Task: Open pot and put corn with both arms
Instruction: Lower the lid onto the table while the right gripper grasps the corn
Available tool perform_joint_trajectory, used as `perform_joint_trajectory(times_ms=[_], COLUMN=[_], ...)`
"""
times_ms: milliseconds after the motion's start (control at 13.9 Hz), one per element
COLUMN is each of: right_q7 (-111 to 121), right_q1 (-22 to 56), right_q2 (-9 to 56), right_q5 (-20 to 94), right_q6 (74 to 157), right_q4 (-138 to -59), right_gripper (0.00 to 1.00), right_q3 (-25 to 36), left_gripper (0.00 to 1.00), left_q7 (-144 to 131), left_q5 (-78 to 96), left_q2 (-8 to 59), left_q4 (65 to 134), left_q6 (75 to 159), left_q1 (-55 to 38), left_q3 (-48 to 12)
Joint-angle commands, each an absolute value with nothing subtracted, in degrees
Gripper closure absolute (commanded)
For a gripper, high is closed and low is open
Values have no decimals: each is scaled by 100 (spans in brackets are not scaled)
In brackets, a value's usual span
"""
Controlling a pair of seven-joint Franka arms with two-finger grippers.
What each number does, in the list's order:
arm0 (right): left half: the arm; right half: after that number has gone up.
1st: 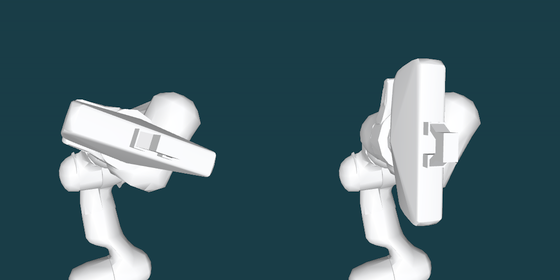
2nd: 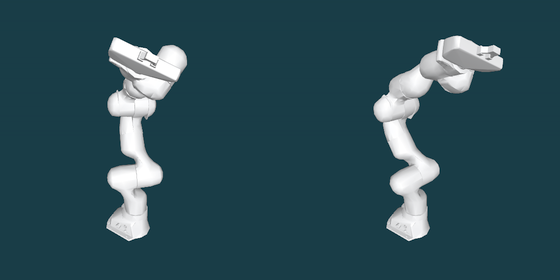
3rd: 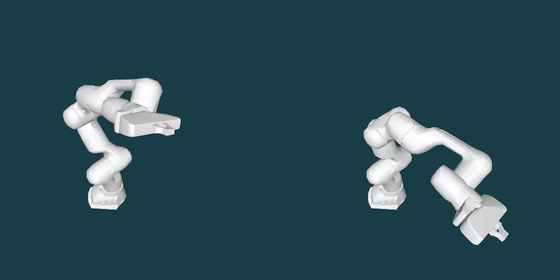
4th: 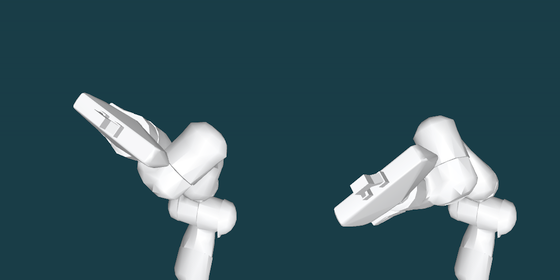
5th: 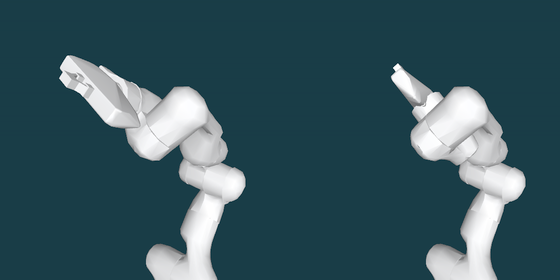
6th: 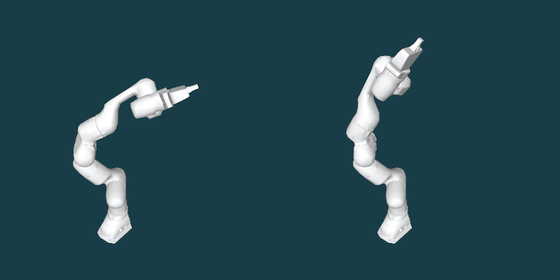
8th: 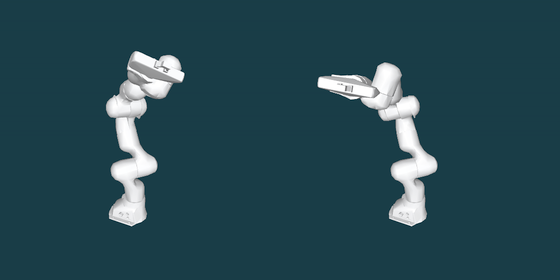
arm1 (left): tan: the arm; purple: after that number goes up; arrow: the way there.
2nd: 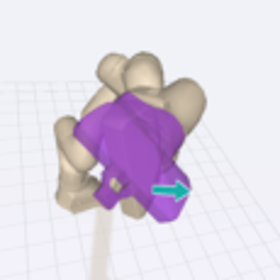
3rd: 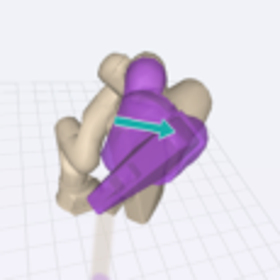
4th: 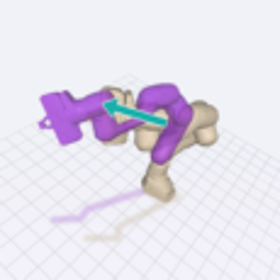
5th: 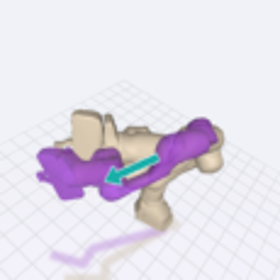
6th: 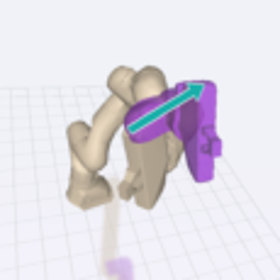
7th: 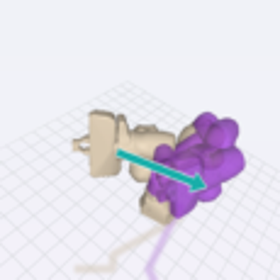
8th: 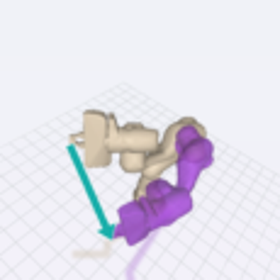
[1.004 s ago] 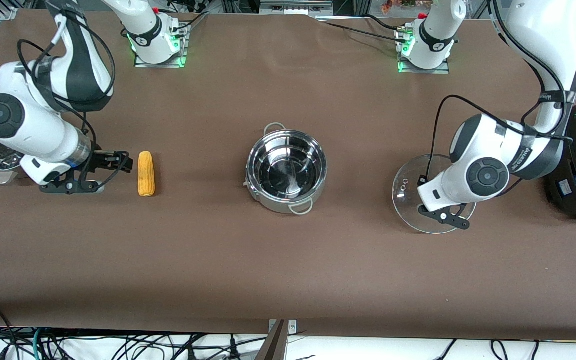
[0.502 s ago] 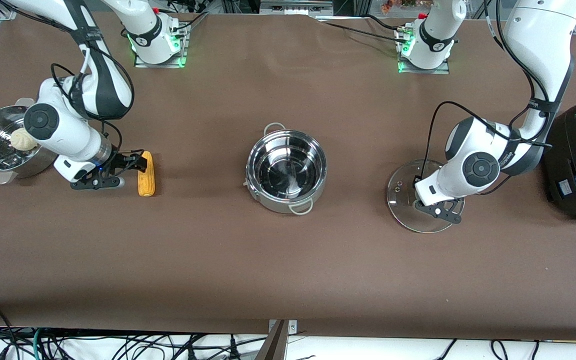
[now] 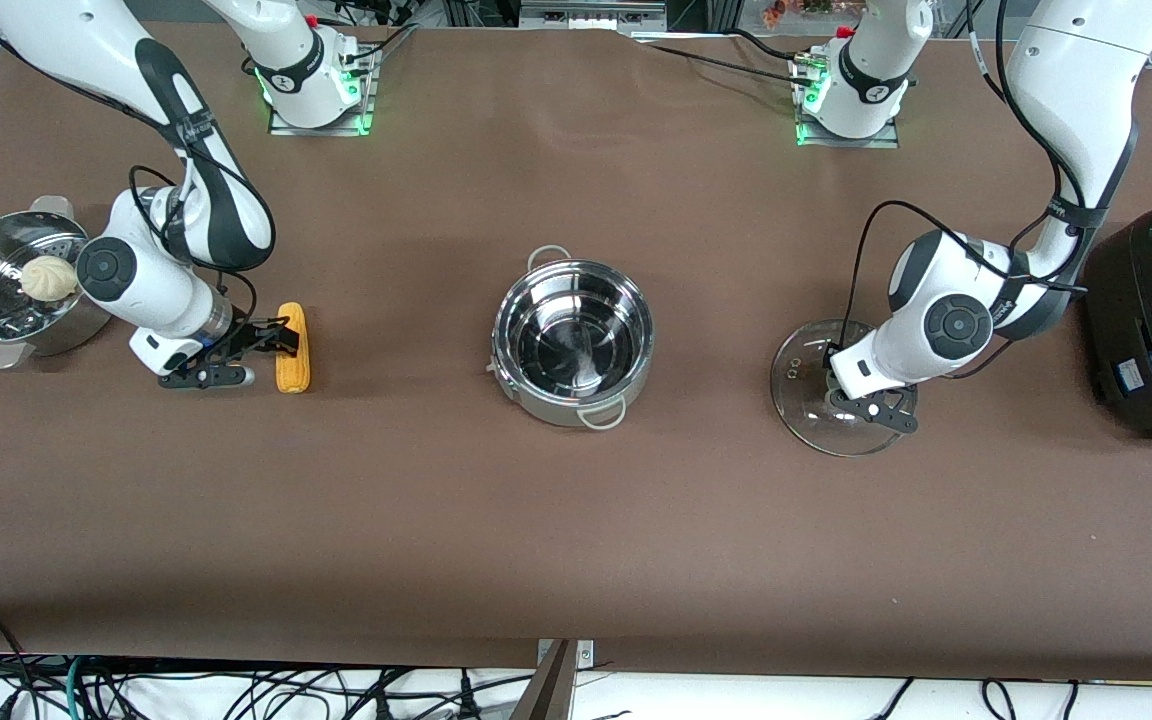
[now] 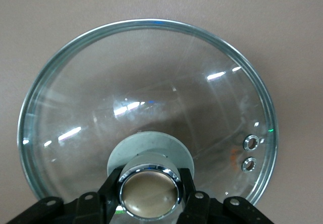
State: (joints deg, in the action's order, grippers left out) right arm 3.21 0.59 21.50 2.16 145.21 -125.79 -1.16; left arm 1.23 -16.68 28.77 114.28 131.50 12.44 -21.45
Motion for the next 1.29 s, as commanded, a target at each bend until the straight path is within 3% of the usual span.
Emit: perform_joint_trajectory(times_ms=[0, 143, 215, 287, 574, 1004, 1219], right_q7=[466, 457, 448, 448, 422, 387, 387], right_q1=[26, 26, 26, 26, 44, 44, 44], right_q2=[2197, 2232, 2267, 2276, 2259, 2241, 2259], right_q5=[387, 395, 396, 396, 396, 396, 396], right_q6=[14634, 14686, 14730, 14748, 14713, 14678, 14687], right_q4=[-12586, -12577, -12577, -12586, -12577, -12577, -12603], right_gripper=[0, 0, 1, 4, 4, 9, 26], right_q3=[-167, -185, -185, -185, -220, -360, -369], left_gripper=[70, 57, 25, 0, 0, 0, 0], left_q7=[167, 167, 158, 132, 158, 158, 158], left_q5=[-1793, -1793, -1793, -1793, -1793, -1469, -932], left_q2=[2628, 2672, 2689, 2698, 2628, 1496, 986], left_q4=[11707, 11698, 11698, 11690, 11628, 11575, 11243], left_q6=[13228, 13228, 13219, 13201, 13131, 11990, 11191], left_q1=[1406, 1406, 1406, 1406, 1406, 1389, 1380], left_q3=[-2250, -2250, -2250, -2250, -2250, -2487, -2636])
